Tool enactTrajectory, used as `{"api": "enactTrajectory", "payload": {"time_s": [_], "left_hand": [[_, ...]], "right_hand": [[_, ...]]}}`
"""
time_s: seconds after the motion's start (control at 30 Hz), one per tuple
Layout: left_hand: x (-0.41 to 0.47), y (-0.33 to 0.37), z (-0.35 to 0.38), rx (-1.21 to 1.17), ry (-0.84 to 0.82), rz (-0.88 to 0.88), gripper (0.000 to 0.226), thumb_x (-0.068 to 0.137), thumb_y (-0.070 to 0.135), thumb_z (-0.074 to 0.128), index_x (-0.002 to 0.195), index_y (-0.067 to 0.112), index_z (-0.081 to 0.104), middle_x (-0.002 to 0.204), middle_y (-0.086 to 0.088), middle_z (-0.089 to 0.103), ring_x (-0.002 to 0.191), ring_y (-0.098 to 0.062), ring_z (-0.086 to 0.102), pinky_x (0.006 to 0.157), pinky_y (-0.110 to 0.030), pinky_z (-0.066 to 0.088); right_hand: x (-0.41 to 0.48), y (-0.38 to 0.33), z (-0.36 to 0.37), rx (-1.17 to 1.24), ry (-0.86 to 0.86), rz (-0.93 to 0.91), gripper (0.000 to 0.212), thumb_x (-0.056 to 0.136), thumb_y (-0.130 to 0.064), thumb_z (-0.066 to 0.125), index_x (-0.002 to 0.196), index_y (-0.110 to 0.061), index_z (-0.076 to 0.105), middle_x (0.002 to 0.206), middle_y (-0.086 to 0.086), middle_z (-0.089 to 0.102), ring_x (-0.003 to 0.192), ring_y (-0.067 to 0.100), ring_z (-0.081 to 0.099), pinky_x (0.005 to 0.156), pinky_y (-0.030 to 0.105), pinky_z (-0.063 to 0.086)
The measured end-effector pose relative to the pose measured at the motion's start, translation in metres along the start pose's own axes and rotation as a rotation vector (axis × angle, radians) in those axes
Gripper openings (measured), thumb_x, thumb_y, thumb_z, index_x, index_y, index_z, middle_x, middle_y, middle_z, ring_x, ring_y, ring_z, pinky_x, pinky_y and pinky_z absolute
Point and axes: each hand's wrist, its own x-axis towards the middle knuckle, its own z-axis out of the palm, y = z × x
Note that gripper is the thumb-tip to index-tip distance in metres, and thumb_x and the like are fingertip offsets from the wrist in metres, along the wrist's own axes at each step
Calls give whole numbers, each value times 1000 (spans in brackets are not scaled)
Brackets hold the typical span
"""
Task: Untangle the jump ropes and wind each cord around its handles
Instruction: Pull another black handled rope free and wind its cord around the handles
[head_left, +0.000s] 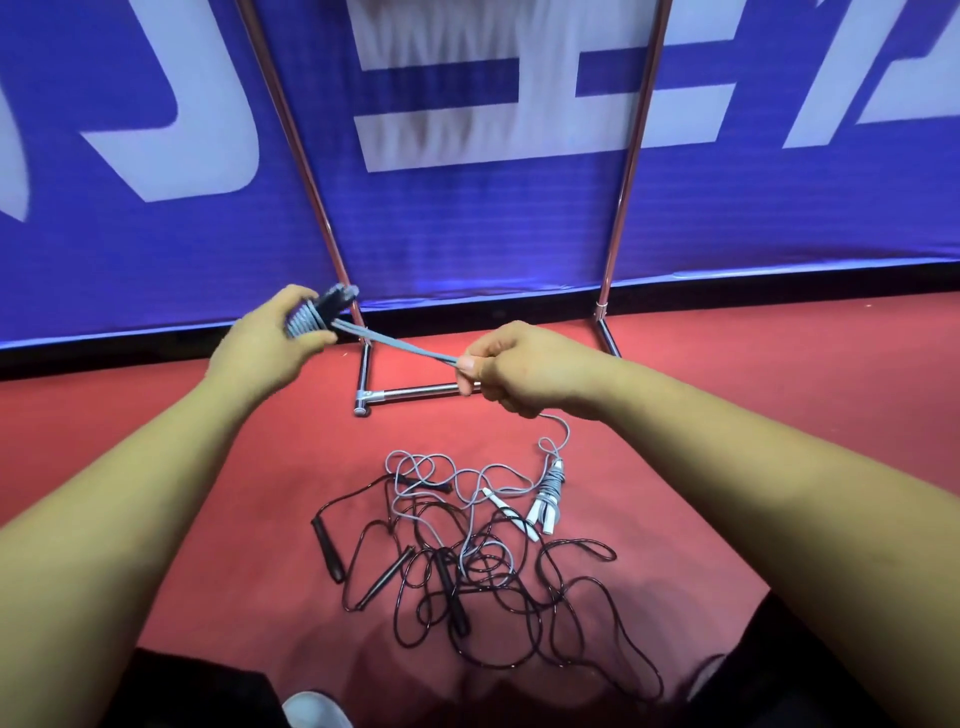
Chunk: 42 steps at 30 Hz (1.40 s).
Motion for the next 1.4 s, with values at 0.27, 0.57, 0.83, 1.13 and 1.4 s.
{"api": "enactTrajectory", "payload": {"time_s": [0.27,0.57,0.83,1.13,1.4], "left_hand": [[-29,28,50,688,-245,193,37,84,48,62,119,42,55,111,-4,67,99,-31,64,77,-35,50],[-88,80,87,564,-603,435,54,69,84,56,80,31,63,69,5,57,70,-22,55,64,-29,46],[-101,97,65,-141,-605,468,46,71,64,68,81,19,63,62,0,57,52,-9,46,52,-28,40],[-77,98,35,-577,-388,252,23,93,22,65,110,37,65,69,-7,58,52,-22,54,41,-20,38],[-34,47,29,-434,-178,45,17,86,33,74,99,27,65,72,-1,62,58,-22,56,58,-33,44]], "right_hand": [[-6,-17,8,91,-98,-150,30,102,-16,46,79,-3,60,44,-5,39,38,12,29,43,22,21],[12,5,-26,244,185,-66,38,104,-18,40,72,-6,56,45,-5,35,41,12,24,44,21,18],[21,56,-56,-173,268,72,36,102,-20,46,69,-11,58,55,3,38,39,11,29,40,20,24],[26,77,-26,-48,-15,191,21,98,-14,54,77,-17,55,58,4,46,41,13,33,45,19,23],[12,20,-13,-16,-69,25,22,98,-22,58,87,-3,65,58,4,44,43,12,35,43,19,28]]}}
